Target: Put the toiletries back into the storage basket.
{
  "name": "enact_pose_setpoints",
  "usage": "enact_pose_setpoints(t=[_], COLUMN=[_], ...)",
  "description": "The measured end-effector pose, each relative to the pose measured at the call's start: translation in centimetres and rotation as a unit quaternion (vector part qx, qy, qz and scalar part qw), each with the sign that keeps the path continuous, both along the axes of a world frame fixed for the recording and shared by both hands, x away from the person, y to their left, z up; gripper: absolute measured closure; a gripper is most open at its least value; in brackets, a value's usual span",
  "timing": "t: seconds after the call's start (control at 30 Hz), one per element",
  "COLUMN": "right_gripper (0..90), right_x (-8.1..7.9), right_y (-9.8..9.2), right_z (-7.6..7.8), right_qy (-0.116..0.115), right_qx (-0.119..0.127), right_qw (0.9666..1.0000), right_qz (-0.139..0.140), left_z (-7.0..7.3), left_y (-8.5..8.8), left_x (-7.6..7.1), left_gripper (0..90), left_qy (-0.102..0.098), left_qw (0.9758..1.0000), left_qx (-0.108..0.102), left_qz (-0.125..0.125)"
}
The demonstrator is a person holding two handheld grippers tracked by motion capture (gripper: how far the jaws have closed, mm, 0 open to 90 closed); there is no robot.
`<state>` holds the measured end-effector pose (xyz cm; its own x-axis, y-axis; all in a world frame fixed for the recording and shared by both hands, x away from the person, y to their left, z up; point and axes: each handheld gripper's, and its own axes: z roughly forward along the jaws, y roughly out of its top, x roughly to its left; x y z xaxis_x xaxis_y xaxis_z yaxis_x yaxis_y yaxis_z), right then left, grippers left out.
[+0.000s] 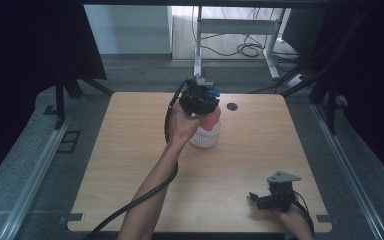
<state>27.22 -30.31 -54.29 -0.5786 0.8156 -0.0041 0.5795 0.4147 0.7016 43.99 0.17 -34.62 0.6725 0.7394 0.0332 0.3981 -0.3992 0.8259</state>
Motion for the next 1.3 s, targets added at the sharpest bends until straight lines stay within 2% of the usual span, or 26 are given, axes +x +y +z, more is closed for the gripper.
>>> enact_pose_setpoints(t=[0.3, 0.83, 1.3], right_gripper=[0.0, 0.0, 0.0], right_x=[0.0, 0.0, 0.0], right_y=[0.0, 0.0, 0.0], right_z=[0.0, 0.0, 0.0], right_qy=[0.001, 0.0, 0.001], right_qx=[0.001, 0.0, 0.001], right_qw=[1.0, 1.0, 1.0], right_qz=[0.0, 0.003, 0.004], left_z=[-2.7, -6.9, -9.2], left_y=[-0.1, 0.5, 0.3], left_x=[0.9, 1.4, 1.7], left_gripper=[52.9, 52.8, 52.8], left_qy=[0.003, 0.03, 0.049], left_qw=[0.9998, 0.999, 0.9981], left_qx=[0.004, 0.005, 0.009], left_qz=[0.018, 0.033, 0.036])
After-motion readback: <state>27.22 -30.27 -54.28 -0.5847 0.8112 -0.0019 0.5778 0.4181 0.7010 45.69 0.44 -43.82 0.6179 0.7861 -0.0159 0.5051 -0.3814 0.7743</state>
